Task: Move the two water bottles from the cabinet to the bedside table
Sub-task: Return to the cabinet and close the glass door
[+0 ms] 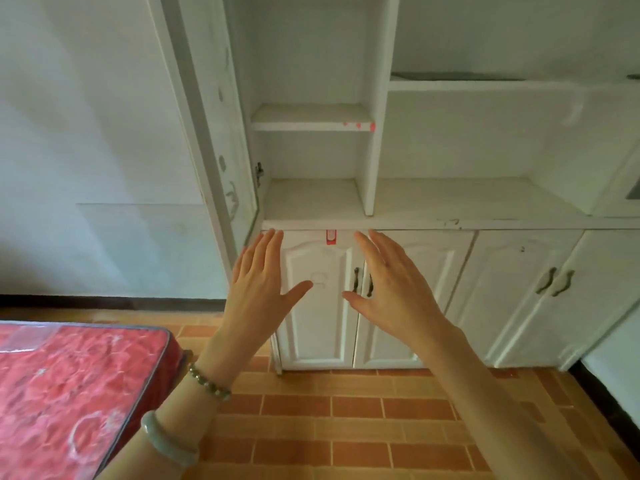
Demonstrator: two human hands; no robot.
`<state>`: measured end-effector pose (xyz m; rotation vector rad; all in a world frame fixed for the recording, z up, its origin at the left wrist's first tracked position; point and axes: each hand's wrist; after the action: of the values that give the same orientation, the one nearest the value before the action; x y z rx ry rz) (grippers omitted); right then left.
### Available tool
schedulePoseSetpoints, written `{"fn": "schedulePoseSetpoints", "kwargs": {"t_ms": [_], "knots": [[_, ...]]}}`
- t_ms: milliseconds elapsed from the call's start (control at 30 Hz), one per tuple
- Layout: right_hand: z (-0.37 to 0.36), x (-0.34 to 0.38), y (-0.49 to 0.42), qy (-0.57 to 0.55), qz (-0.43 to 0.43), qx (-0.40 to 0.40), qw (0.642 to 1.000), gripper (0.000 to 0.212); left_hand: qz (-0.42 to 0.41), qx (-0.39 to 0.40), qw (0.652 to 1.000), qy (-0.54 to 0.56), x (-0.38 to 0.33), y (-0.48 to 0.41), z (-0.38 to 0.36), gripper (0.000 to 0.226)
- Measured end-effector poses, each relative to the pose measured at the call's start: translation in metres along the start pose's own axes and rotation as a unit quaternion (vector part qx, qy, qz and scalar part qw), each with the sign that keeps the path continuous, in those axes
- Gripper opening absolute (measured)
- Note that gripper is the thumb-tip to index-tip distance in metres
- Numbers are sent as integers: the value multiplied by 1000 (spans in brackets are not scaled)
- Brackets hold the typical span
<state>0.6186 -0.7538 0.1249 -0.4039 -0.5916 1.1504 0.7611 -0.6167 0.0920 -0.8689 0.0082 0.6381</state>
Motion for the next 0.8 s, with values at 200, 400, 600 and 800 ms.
{"fn": "schedulePoseSetpoints", "kwargs": {"t_ms": [200, 400, 600, 800], "knots": [[-36, 5, -61, -35, 59, 8, 998, 84, 61, -28, 996, -58, 48, -28, -5, 87], [-68, 19, -118, -91, 130, 5, 987, 84, 117, -85, 985, -97, 74, -51, 1, 90], [-91, 28, -165, -137, 192, 13, 972, 86, 197, -134, 966, -101, 94, -73, 3, 94], [-105, 26, -184, -157, 220, 5, 963, 85, 190, -121, 970, -91, 95, -91, -9, 90]]}}
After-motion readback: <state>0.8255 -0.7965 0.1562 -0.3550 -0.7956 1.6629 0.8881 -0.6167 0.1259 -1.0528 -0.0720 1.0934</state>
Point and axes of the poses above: each hand's wrist, its own y-axis away from the middle knuckle, its own z-axis out of the back of the hand, x = y × z, and after that the axes turned 14 degrees about -x, right-handed
